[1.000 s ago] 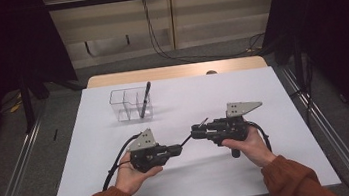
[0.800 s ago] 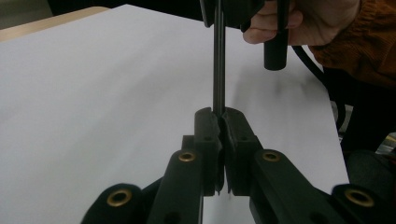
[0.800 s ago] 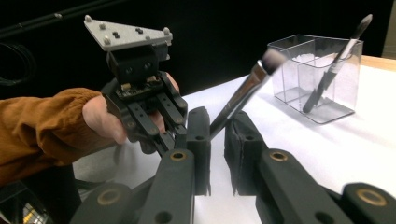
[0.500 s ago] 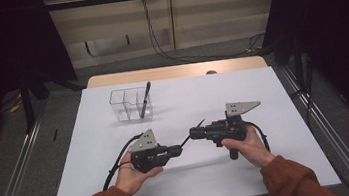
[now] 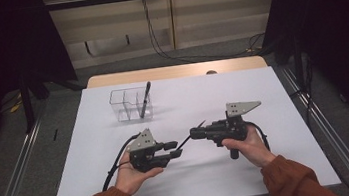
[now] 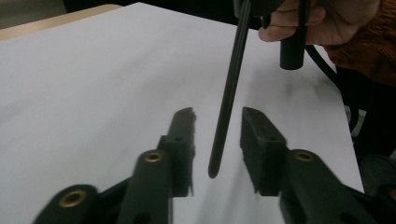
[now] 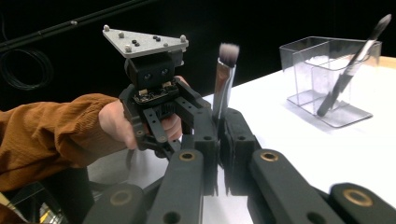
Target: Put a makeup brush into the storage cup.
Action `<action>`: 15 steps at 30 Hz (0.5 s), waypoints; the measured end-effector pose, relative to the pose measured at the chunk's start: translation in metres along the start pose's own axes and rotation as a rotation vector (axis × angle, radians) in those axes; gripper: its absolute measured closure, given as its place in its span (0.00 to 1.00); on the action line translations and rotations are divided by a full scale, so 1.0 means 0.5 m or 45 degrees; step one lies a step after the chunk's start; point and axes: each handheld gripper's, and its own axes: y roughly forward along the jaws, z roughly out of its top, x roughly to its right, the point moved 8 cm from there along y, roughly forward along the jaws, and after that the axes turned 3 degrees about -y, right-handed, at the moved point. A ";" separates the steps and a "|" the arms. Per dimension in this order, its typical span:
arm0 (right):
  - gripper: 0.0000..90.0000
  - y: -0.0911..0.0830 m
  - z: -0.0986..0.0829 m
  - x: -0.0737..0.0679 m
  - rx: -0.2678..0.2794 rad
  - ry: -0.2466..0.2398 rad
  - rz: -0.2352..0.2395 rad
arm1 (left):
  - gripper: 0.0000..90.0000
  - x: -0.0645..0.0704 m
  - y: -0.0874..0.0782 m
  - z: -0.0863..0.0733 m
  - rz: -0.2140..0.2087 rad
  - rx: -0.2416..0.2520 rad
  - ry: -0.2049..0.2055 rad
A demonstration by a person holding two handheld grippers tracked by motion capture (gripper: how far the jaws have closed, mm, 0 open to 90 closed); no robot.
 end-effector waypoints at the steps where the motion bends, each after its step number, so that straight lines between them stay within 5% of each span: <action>1: 0.96 -0.001 0.001 0.001 0.002 0.001 -0.002 | 0.70 -0.002 -0.001 0.000 0.003 0.008 -0.004; 15: 0.96 -0.026 0.009 0.022 0.012 0.007 -0.055 | 0.17 -0.049 -0.051 0.009 0.161 0.092 -0.164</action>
